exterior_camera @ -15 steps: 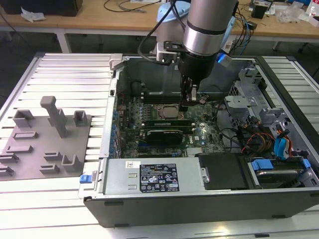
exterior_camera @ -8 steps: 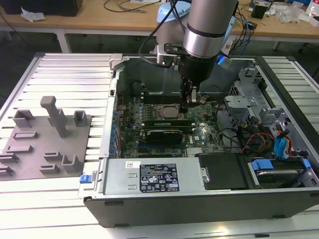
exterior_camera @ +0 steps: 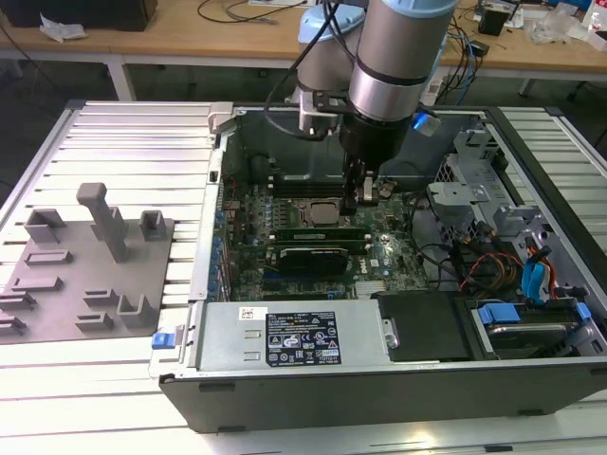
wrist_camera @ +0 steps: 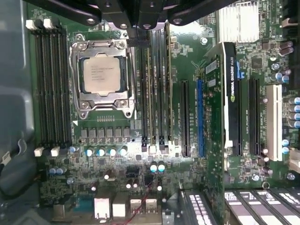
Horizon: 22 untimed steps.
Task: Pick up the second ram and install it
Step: 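Press down the second ram until it locks into place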
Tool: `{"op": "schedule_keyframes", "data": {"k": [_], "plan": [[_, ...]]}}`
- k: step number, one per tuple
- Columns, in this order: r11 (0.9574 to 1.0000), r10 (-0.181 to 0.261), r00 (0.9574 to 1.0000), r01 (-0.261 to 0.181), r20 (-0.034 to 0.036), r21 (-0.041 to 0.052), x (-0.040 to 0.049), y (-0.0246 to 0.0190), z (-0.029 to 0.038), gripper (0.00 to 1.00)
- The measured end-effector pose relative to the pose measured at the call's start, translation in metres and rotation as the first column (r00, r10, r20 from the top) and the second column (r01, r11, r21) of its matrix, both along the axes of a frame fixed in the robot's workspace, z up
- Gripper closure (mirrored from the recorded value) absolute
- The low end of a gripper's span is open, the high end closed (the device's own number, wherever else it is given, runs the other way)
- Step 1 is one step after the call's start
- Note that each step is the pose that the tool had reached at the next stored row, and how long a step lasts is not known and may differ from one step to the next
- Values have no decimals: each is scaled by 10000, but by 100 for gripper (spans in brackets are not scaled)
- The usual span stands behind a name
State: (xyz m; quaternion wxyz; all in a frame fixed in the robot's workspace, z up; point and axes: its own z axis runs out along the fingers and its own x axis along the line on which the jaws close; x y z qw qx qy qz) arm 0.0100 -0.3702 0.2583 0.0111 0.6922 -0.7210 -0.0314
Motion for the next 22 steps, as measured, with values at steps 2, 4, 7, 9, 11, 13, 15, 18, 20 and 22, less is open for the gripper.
{"op": "schedule_keyframes", "data": {"k": [2, 4, 7, 9, 11, 13, 15, 18, 20, 22], "plan": [[10000, 1, 10000, -1, -17, -1, 69, -5, -76, 89], [10000, 1, 10000, -1, -25, -1, 104, -5, -119, 89], [10000, 1, 10000, -1, -32, 0, 123, -10, -199, 89], [10000, 0, 10000, 0, -42, -9, 129, -17, -271, 89], [10000, 2, 10000, -2, -44, -9, 130, -23, -295, 89], [10000, 1, 10000, -1, -26, 13, 130, -21, -286, 89], [10000, 0, 10000, 0, 24, 5, 125, -22, -193, 89], [10000, 2, 10000, -2, 97, 2, 2, -23, -177, 89], [10000, 1, 9999, -1, 117, 3, -108, -23, -177, 89], [10000, 2, 9999, -2, 131, 1, -201, -23, -177, 89]]}}
